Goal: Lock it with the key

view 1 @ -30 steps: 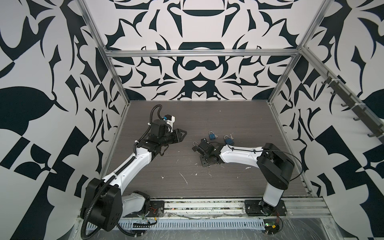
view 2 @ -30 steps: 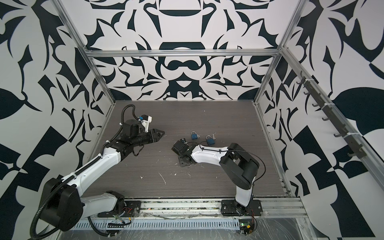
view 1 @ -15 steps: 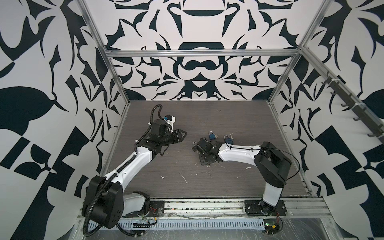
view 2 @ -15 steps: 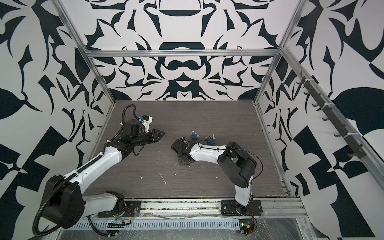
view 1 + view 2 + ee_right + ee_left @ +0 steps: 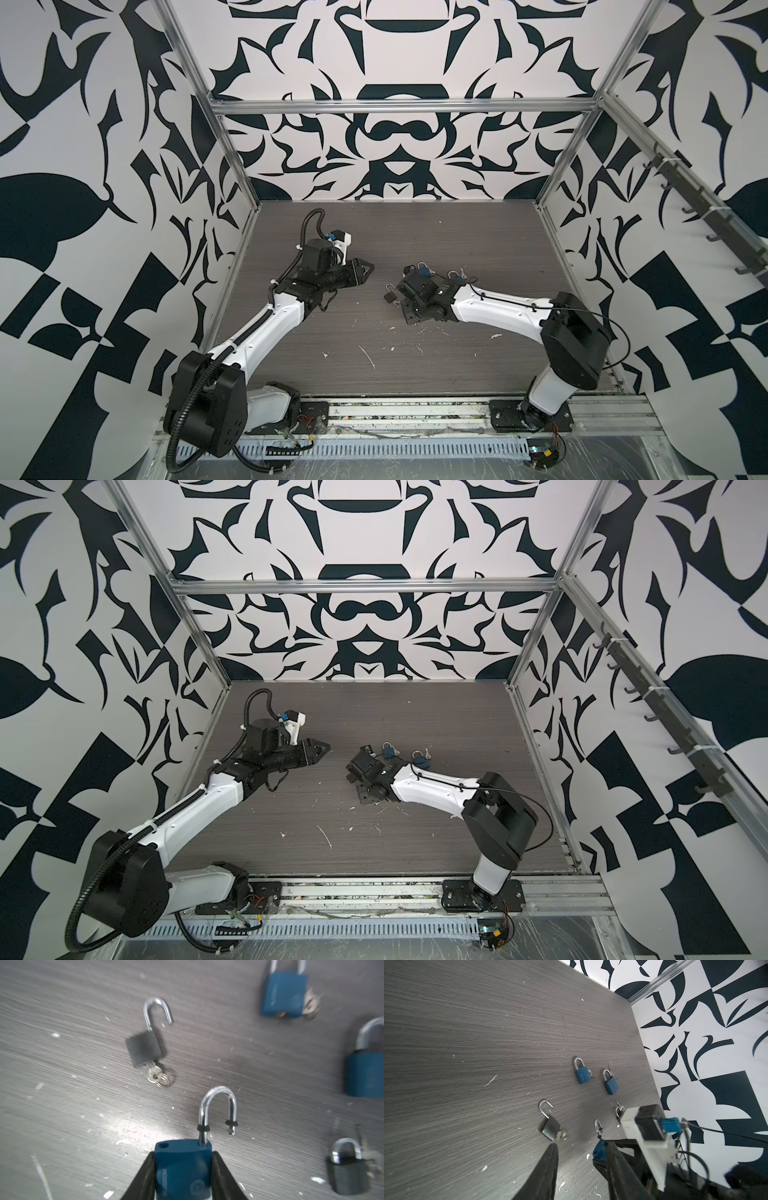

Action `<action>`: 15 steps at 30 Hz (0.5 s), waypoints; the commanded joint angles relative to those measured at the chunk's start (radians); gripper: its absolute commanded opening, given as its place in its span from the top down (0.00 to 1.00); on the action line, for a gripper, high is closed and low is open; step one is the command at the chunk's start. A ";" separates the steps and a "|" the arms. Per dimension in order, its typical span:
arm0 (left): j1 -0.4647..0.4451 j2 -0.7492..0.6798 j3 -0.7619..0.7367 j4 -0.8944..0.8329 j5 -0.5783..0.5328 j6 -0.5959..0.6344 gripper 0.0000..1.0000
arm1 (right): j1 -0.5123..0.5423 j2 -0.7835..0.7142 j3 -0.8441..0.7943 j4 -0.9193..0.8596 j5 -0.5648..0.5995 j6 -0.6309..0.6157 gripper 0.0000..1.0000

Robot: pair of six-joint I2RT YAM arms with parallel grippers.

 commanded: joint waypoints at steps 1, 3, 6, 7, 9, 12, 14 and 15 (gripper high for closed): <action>0.004 0.003 0.038 0.007 0.025 0.013 0.59 | -0.002 -0.096 0.013 0.003 0.048 -0.047 1.00; 0.005 0.043 0.059 0.007 0.047 0.009 0.59 | -0.001 -0.147 -0.006 0.020 0.058 -0.075 1.00; 0.004 0.065 0.081 0.011 0.087 -0.003 0.60 | -0.002 -0.219 -0.023 0.031 0.078 -0.130 1.00; 0.004 0.070 0.086 0.012 0.096 -0.005 0.60 | -0.003 -0.240 -0.027 0.032 0.087 -0.148 1.00; 0.004 0.077 0.099 0.007 0.114 -0.007 0.60 | -0.001 -0.285 -0.038 0.031 0.102 -0.186 1.00; 0.003 0.082 0.115 -0.002 0.138 -0.006 0.60 | -0.002 -0.340 -0.063 0.047 0.105 -0.224 1.00; 0.002 0.085 0.119 -0.007 0.169 -0.005 0.60 | -0.003 -0.368 -0.082 0.062 0.098 -0.238 1.00; 0.002 0.085 0.119 -0.007 0.182 -0.005 0.60 | -0.003 -0.379 -0.089 0.068 0.095 -0.241 1.00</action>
